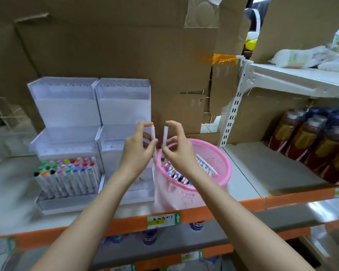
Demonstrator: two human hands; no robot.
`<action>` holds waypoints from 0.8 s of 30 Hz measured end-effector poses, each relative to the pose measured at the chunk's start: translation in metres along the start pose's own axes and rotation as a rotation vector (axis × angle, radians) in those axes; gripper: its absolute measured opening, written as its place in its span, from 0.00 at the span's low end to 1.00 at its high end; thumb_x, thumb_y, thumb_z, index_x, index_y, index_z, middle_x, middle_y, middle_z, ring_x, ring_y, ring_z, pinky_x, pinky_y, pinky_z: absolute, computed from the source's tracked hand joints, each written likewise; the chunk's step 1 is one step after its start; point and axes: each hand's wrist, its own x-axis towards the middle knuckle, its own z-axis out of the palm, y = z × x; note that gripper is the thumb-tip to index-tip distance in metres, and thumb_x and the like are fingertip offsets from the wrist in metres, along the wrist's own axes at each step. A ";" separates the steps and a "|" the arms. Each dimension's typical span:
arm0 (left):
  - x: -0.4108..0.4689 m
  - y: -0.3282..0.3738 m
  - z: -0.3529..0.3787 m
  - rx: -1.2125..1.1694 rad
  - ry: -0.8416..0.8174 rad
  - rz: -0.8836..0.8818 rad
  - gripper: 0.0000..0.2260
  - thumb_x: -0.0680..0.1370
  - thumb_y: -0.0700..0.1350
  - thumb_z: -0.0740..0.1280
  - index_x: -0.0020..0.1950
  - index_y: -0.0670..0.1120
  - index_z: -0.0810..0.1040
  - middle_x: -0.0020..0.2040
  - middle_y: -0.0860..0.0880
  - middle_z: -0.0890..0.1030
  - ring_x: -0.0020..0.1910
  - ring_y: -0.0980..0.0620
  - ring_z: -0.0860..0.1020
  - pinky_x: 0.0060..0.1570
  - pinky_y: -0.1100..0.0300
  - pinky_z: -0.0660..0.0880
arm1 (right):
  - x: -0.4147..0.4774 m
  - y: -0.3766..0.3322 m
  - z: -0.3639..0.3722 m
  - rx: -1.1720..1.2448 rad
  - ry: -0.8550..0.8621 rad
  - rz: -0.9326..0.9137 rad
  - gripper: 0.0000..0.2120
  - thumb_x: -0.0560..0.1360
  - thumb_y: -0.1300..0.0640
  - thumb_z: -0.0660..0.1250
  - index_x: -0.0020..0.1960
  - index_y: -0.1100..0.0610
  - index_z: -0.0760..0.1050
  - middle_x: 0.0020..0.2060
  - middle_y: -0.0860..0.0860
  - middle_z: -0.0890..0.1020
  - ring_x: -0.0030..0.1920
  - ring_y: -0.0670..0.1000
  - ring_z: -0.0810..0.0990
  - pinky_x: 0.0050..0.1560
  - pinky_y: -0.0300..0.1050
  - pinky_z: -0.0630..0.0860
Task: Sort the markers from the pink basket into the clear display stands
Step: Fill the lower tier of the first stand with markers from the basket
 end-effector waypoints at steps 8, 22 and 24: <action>-0.022 -0.027 -0.106 0.103 0.073 -0.007 0.19 0.75 0.41 0.70 0.64 0.50 0.70 0.40 0.53 0.77 0.35 0.53 0.80 0.39 0.52 0.80 | -0.004 -0.054 0.082 0.093 -0.083 -0.067 0.26 0.73 0.64 0.65 0.66 0.43 0.64 0.36 0.55 0.82 0.33 0.52 0.82 0.40 0.52 0.79; -0.060 -0.095 -0.228 0.104 0.136 -0.025 0.16 0.73 0.39 0.72 0.58 0.48 0.72 0.38 0.58 0.77 0.38 0.64 0.78 0.38 0.69 0.75 | -0.027 -0.114 0.199 0.139 -0.120 -0.090 0.24 0.74 0.65 0.65 0.64 0.47 0.63 0.34 0.53 0.79 0.32 0.50 0.80 0.37 0.54 0.80; -0.063 -0.103 -0.237 0.097 0.137 -0.022 0.16 0.72 0.39 0.73 0.56 0.47 0.73 0.40 0.59 0.77 0.39 0.65 0.78 0.39 0.71 0.75 | -0.030 -0.117 0.213 0.113 -0.096 -0.100 0.23 0.74 0.66 0.66 0.63 0.49 0.63 0.33 0.53 0.78 0.32 0.51 0.79 0.36 0.51 0.78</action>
